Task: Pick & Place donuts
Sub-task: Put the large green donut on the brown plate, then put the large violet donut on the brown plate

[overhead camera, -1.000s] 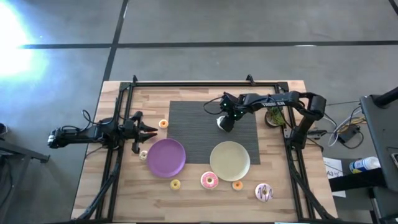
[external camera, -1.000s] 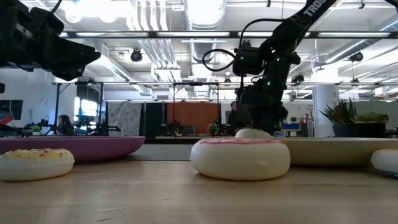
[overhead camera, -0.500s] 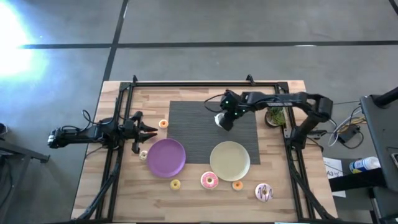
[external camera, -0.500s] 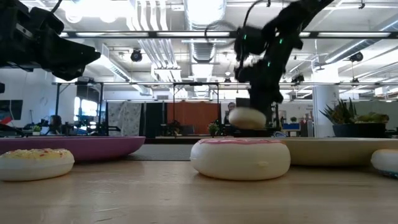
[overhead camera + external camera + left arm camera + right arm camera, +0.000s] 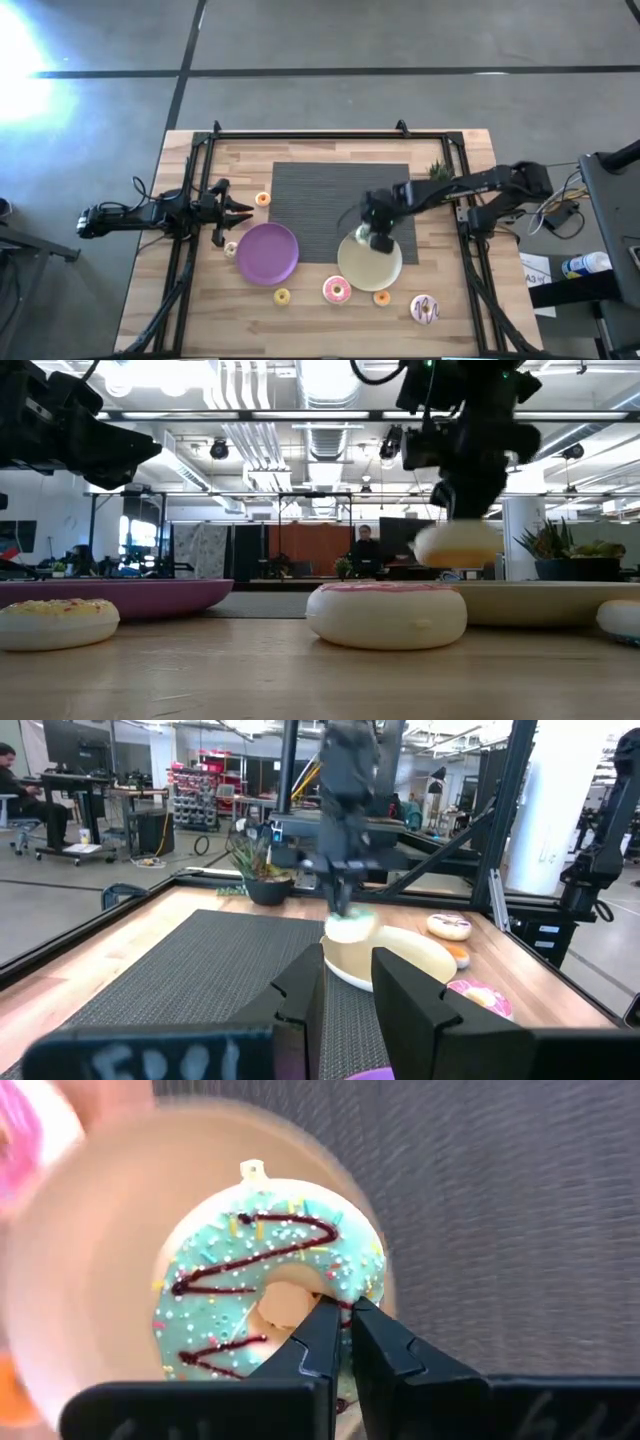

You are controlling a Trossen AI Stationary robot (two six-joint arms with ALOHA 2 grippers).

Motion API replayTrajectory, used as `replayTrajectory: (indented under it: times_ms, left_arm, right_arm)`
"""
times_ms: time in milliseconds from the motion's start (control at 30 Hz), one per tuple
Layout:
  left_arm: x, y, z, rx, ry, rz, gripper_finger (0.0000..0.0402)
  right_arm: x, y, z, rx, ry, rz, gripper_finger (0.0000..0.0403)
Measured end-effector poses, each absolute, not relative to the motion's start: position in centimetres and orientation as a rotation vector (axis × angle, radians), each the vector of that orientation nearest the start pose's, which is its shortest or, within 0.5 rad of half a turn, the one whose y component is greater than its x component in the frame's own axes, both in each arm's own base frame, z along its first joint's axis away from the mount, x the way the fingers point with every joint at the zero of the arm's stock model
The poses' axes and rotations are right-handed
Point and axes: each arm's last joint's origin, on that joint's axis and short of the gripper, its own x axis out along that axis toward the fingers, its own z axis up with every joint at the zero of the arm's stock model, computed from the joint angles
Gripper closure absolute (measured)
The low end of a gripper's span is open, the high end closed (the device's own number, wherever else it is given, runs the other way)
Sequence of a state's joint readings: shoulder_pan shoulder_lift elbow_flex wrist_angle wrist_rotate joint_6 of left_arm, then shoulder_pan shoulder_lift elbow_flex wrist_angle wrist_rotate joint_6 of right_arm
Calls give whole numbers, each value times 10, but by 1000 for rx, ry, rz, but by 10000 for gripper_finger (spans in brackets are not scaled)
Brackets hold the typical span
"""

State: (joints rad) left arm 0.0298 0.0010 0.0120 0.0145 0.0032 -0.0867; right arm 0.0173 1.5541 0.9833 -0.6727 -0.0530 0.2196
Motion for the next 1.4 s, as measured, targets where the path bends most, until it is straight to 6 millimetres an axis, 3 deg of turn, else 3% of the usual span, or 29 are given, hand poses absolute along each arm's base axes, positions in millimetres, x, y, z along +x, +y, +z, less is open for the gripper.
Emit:
replayTrajectory:
  times_ms: [200,300,533,733,900,1100,1400]
  left_arm:
    - [97,3,169,-86,-26,25,339]
    - [97,3,169,-86,-27,26,339]
    - [97,3,169,-86,-26,26,339]
    - [97,3,169,-86,-26,26,339]
    - [97,3,169,-86,-26,26,339]
    - [97,3,169,-86,-26,26,339]
    - [97,3,169,-86,-26,25,339]
  right_arm:
    - [299,17,178,213,1247,-69,389]
    - [300,17,173,241,1266,-101,370]
    - [299,16,175,295,1263,-165,251]
    - [285,26,205,309,1212,-167,173]
    - [251,53,218,329,1338,-116,157]
    - [221,103,209,324,1464,12,156]
    - [190,156,190,224,1557,64,163]
